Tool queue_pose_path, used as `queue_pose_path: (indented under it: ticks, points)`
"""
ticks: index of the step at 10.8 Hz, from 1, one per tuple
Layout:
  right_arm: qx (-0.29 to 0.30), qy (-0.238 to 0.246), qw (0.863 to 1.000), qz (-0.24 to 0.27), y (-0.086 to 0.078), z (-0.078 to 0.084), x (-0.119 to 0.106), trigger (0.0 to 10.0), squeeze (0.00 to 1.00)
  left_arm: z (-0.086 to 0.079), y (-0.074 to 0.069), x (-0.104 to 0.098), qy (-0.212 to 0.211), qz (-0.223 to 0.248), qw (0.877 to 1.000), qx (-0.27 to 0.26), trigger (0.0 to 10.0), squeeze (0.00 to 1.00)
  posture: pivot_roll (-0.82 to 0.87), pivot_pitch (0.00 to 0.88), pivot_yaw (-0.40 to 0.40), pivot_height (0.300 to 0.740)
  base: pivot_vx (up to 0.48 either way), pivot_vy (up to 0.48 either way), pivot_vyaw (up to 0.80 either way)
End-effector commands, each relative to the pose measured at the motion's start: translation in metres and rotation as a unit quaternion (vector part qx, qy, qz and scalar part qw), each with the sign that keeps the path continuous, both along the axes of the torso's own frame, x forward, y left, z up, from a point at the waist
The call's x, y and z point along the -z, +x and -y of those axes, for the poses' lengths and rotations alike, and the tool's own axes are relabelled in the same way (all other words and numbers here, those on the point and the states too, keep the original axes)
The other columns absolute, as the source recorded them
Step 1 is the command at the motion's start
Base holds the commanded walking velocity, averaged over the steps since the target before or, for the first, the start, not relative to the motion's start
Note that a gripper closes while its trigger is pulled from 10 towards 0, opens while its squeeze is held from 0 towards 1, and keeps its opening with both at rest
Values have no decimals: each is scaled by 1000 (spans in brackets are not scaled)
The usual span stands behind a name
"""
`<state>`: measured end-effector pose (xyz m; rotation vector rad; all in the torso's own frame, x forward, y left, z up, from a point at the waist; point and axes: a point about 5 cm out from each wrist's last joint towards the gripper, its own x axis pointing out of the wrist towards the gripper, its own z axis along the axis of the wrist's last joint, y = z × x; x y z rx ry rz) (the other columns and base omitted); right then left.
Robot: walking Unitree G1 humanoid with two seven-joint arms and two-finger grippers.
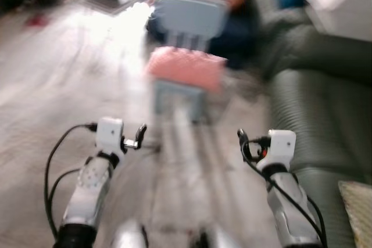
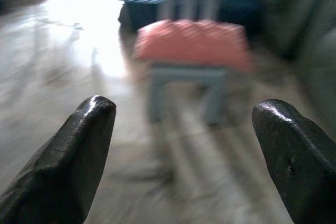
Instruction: Move the pillow to the sofa
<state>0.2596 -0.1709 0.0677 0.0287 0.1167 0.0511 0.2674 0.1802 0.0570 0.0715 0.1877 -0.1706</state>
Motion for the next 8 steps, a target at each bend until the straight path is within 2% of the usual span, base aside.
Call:
queue_pose_path:
  ticks: [1,8]
  points:
    - [10,0,1000,-8,-5,5,3,10000,0,3,1,0,-2,-2,1000,4,10000,0,-83,110,-40,740,0,0,0]
    - [11,1,1000,-9,-5,4,2,10000,0,0,8,-1,5,-2,1000,7,10000,0,-84,112,-54,740,0,0,0]
